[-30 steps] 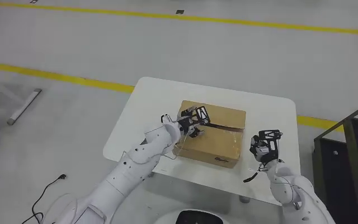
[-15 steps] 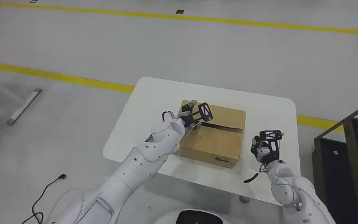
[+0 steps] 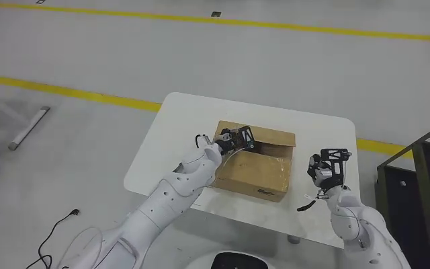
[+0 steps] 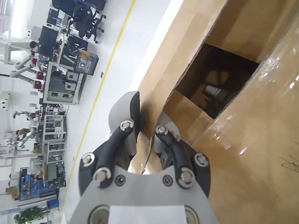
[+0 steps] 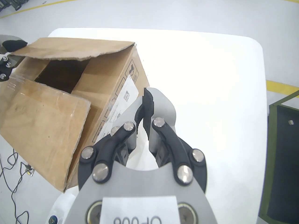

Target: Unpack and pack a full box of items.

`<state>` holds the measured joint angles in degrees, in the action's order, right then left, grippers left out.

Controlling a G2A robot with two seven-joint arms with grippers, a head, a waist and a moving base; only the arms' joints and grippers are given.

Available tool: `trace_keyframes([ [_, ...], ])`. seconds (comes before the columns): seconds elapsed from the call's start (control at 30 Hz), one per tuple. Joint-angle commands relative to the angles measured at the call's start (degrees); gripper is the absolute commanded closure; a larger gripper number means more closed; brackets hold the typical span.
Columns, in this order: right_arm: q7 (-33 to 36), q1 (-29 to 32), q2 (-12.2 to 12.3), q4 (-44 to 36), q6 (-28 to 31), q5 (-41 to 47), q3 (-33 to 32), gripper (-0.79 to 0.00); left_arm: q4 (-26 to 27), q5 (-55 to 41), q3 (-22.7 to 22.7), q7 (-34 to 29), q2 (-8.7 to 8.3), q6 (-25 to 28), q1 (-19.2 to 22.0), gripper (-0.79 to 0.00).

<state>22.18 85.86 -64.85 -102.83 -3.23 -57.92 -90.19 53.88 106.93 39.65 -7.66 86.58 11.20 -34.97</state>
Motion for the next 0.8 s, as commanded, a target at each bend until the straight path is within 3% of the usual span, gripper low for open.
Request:
trace_keyframes([
  [0.0,-0.06,-0.50,0.01,-0.47,-0.13,0.26,-0.72,0.000,0.85,-0.36,0.86,0.25,-0.28,1.91,-0.24,0.000],
  [0.17,0.12,-1.38,0.06,-1.63,0.34,0.82,-2.25,0.000,4.62,0.85,3.23,-0.52,-1.43,5.70,-1.46,0.000],
  [0.5,0.60,-2.14,0.03,-2.19,1.91,1.50,-2.96,0.000,18.14,-0.42,9.28,-7.13,-3.74,13.30,-7.23,0.000],
  [0.53,0.57,-2.17,0.02,-2.15,1.96,1.54,-2.97,0.000,19.07,-0.50,9.77,-7.66,-3.87,13.31,-7.77,-0.336],
  [0.57,0.54,-2.18,0.00,-2.10,1.96,1.66,-2.98,0.000,19.74,-0.37,10.11,-8.14,-3.97,13.25,-8.17,-0.748],
  [0.6,0.50,-2.21,-0.02,-2.11,2.06,1.78,-2.96,0.000,19.97,-0.27,10.42,-8.52,-4.00,12.71,-8.40,-0.785],
  [0.77,0.46,-2.55,-0.06,-1.89,2.48,1.84,-3.03,0.000,17.42,-1.76,10.32,-8.86,-3.11,7.87,-7.19,-0.785],
])
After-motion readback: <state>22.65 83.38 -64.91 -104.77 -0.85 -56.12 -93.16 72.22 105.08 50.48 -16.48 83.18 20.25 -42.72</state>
